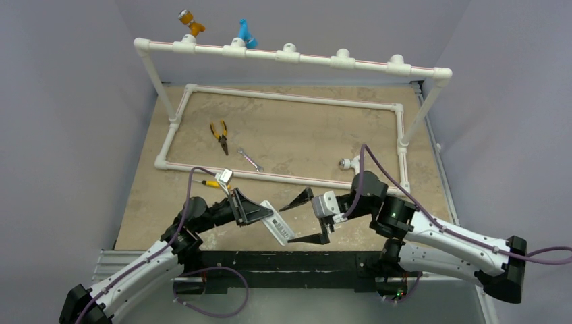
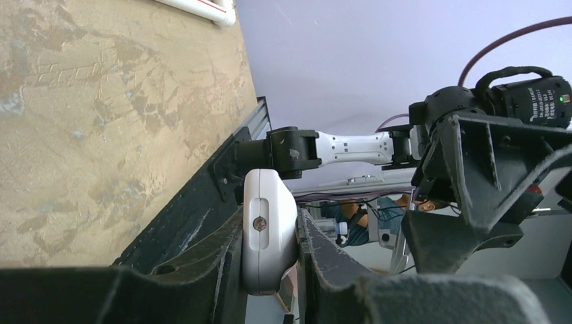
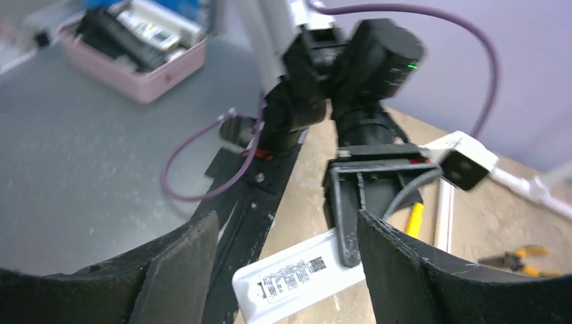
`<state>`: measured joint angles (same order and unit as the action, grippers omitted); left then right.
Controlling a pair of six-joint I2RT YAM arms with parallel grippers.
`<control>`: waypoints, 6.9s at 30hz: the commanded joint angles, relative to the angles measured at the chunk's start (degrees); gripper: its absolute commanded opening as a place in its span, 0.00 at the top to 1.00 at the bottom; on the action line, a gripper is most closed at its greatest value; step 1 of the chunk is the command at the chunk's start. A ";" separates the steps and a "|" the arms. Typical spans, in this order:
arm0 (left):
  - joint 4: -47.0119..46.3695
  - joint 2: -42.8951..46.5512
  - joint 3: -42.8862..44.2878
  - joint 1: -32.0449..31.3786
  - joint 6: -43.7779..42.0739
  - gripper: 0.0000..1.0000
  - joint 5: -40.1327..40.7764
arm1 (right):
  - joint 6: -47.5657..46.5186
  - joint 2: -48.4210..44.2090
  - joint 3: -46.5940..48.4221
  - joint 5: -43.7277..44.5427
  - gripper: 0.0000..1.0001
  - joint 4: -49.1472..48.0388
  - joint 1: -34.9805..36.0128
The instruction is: Load the batteries into the remote control
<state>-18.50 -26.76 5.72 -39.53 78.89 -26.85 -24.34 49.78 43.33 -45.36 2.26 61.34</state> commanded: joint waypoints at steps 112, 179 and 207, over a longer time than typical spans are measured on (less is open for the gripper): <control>-13.96 -3.04 1.56 -0.22 -2.84 1.00 5.63 | 86.89 3.69 -24.36 45.60 0.68 -36.49 8.36; 42.65 13.06 14.96 -0.23 -19.92 0.00 18.25 | 41.48 43.07 -2.61 103.86 0.97 6.53 27.36; 43.32 13.37 15.03 -0.20 -20.62 0.00 18.13 | 49.07 16.42 -14.47 72.97 0.22 -7.65 16.46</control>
<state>25.39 -13.41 19.18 -39.53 60.23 -8.82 20.14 72.07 33.01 38.11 2.74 85.62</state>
